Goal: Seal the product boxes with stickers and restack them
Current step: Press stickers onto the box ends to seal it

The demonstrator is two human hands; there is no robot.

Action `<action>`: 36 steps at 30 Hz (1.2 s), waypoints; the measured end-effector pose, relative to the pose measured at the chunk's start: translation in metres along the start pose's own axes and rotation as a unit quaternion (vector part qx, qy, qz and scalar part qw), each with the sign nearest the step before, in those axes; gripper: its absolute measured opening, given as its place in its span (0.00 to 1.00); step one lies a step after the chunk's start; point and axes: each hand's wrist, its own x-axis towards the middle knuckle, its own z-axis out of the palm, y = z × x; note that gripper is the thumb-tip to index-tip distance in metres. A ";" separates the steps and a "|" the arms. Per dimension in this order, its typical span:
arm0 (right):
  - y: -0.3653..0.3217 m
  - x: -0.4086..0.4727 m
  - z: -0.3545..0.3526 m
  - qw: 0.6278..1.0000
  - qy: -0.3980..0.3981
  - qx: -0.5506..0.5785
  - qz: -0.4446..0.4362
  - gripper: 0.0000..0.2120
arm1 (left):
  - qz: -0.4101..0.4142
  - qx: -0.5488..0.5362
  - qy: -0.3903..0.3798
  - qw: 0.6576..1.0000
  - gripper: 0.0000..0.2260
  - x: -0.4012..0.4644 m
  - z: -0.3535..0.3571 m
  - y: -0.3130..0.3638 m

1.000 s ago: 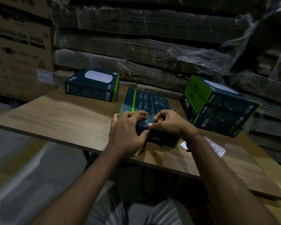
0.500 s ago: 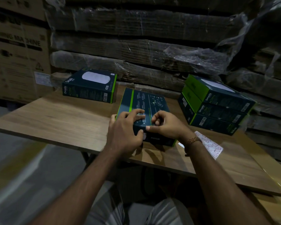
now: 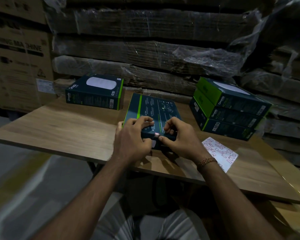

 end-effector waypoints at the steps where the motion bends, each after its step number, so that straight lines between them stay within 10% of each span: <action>1: 0.000 0.000 0.000 1.000 -0.001 0.000 0.002 0.15 | 0.000 0.002 -0.001 1.000 0.29 0.000 -0.001 0.001; 36: -0.014 0.006 0.026 0.992 0.071 -0.097 0.029 0.18 | 0.031 -0.007 -0.015 0.999 0.28 -0.001 -0.002 0.004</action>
